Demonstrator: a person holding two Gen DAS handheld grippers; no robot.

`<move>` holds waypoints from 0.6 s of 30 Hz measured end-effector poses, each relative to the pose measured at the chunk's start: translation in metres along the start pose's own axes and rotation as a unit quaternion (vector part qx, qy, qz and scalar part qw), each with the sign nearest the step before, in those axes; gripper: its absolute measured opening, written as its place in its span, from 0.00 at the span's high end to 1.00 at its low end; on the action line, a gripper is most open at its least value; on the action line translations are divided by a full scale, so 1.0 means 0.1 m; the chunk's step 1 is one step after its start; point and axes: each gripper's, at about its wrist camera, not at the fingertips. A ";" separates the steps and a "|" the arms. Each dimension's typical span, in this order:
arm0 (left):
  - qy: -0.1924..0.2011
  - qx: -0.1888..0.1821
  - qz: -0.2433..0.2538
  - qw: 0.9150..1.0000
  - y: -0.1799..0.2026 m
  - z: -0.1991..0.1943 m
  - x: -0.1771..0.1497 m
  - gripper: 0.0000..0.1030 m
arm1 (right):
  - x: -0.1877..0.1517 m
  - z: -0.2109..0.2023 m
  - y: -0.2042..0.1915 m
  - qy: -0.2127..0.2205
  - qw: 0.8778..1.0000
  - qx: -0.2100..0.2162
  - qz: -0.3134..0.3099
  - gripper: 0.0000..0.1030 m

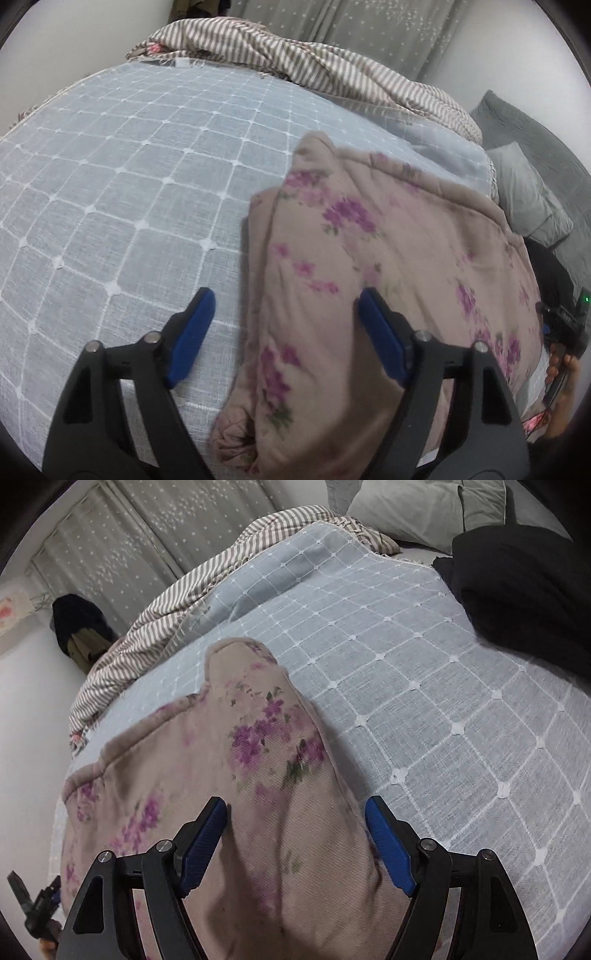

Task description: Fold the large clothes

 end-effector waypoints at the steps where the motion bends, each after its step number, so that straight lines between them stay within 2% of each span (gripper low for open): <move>1: 0.001 -0.005 0.010 1.000 0.05 -0.03 -0.03 0.31 | -0.02 -0.02 0.00 0.002 1.000 -0.004 -0.004 0.24; 3: 0.003 -0.015 0.022 1.000 0.13 -0.03 -0.05 0.53 | -0.04 -0.05 0.00 0.009 1.000 -0.007 -0.011 0.27; 4: 0.003 -0.016 0.025 1.000 0.17 -0.02 -0.07 0.58 | -0.05 -0.06 0.00 0.015 1.000 -0.004 -0.015 0.33; 6: 0.015 0.000 0.036 0.999 0.25 0.02 -0.09 0.90 | -0.07 -0.07 -0.06 0.036 0.999 0.008 -0.022 0.67; 9: 0.056 0.018 0.051 0.997 0.44 -0.01 0.04 0.92 | -0.06 -0.16 -0.30 0.101 0.993 -0.013 -0.058 0.80; 12: 0.129 0.012 0.045 0.991 0.60 -0.17 0.26 0.93 | 0.06 -0.45 -0.51 0.176 0.982 0.002 -0.068 0.82; 15: 0.207 0.019 0.038 0.977 0.70 -0.26 0.47 0.93 | 0.18 -0.72 -0.62 0.249 0.967 0.010 -0.049 0.82; 17: 0.246 0.031 0.041 0.968 0.74 -0.24 0.52 0.93 | 0.20 -0.83 -0.66 0.291 0.956 0.010 -0.043 0.82; 18: 0.253 0.044 0.044 0.965 0.74 -0.19 0.53 0.93 | 0.22 -0.84 -0.67 0.304 0.952 0.003 -0.040 0.82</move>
Point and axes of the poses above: each gripper's, at about its wrist camera, not at the fingertips, and z roughly the way its jaws point, y to its right, x to its top, and after that the axes turned 13 degrees about -x, right-handed
